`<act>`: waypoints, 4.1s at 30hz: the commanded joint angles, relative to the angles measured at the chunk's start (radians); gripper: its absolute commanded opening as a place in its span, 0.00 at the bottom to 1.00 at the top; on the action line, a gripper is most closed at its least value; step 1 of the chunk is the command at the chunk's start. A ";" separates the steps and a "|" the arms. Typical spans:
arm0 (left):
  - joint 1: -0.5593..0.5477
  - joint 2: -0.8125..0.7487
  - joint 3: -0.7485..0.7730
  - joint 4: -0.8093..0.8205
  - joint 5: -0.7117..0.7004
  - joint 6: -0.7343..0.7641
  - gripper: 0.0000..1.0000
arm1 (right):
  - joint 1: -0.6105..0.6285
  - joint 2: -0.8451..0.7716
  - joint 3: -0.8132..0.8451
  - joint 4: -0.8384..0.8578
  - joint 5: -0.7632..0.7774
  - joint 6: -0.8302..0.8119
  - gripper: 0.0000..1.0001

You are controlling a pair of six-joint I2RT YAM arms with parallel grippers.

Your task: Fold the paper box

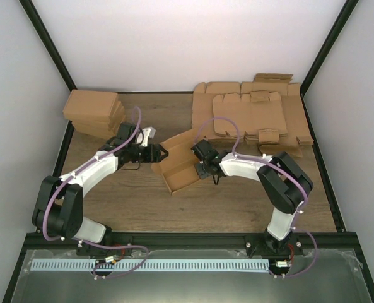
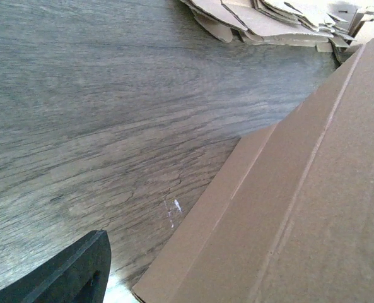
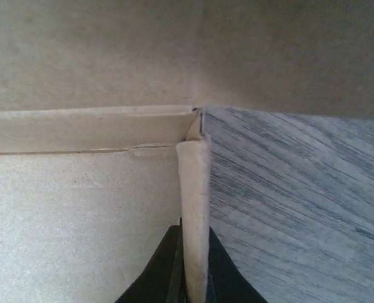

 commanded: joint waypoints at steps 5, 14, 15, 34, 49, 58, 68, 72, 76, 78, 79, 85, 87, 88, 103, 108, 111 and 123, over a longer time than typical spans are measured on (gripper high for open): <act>-0.005 -0.032 0.004 -0.014 -0.011 0.013 0.77 | 0.054 0.013 0.038 -0.017 0.121 0.041 0.37; -0.018 -0.124 -0.027 -0.034 -0.054 -0.009 0.91 | 0.052 -0.046 0.025 0.040 0.039 0.052 0.27; -0.019 -0.140 -0.035 -0.039 -0.065 -0.015 0.92 | 0.052 -0.043 0.026 0.041 0.047 0.058 0.23; -0.018 -0.383 -0.270 0.187 -0.024 -0.081 1.00 | 0.005 -0.147 -0.084 0.147 0.035 0.287 0.40; -0.037 -0.286 -0.202 0.183 -0.138 -0.070 0.69 | -0.147 -0.440 -0.203 0.260 -0.245 0.053 0.87; -0.071 -0.224 -0.158 0.185 -0.173 -0.069 0.48 | -0.229 -0.401 -0.205 0.402 -0.346 -0.047 0.89; -0.084 -0.200 -0.114 0.107 -0.234 -0.090 0.32 | -0.233 -0.273 -0.099 0.350 -0.392 -0.070 0.68; -0.090 -0.191 -0.094 0.064 -0.252 -0.102 0.32 | -0.227 -0.276 -0.098 0.316 -0.388 -0.058 0.47; -0.105 -0.187 -0.091 0.047 -0.246 -0.138 0.32 | -0.200 -0.328 -0.150 0.324 -0.373 -0.029 0.29; -0.125 -0.190 -0.095 0.058 -0.244 -0.163 0.32 | -0.176 -0.346 -0.170 0.326 -0.363 -0.019 0.23; -0.141 -0.191 -0.095 0.069 -0.245 -0.182 0.32 | -0.155 -0.353 -0.175 0.324 -0.350 -0.015 0.21; -0.218 -0.185 -0.088 0.097 -0.301 -0.262 0.40 | -0.102 -0.364 -0.210 0.324 -0.318 0.005 0.16; -0.233 -0.187 -0.095 0.108 -0.329 -0.280 0.45 | -0.099 -0.369 -0.224 0.329 -0.291 0.020 0.15; -0.237 -0.189 -0.100 0.110 -0.340 -0.289 0.46 | -0.099 -0.369 -0.228 0.329 -0.276 0.026 0.15; -0.245 -0.202 -0.161 0.138 -0.340 -0.304 0.31 | -0.097 -0.420 -0.301 0.336 -0.290 0.061 0.15; -0.257 -0.207 -0.210 0.160 -0.325 -0.317 0.31 | -0.093 -0.425 -0.362 0.348 -0.313 0.073 0.15; -0.259 -0.214 -0.227 0.160 -0.321 -0.317 0.31 | -0.089 -0.432 -0.384 0.347 -0.311 0.076 0.15; -0.299 -0.401 -0.246 0.030 -0.364 -0.257 0.78 | -0.089 -0.449 -0.377 0.323 -0.283 0.063 0.16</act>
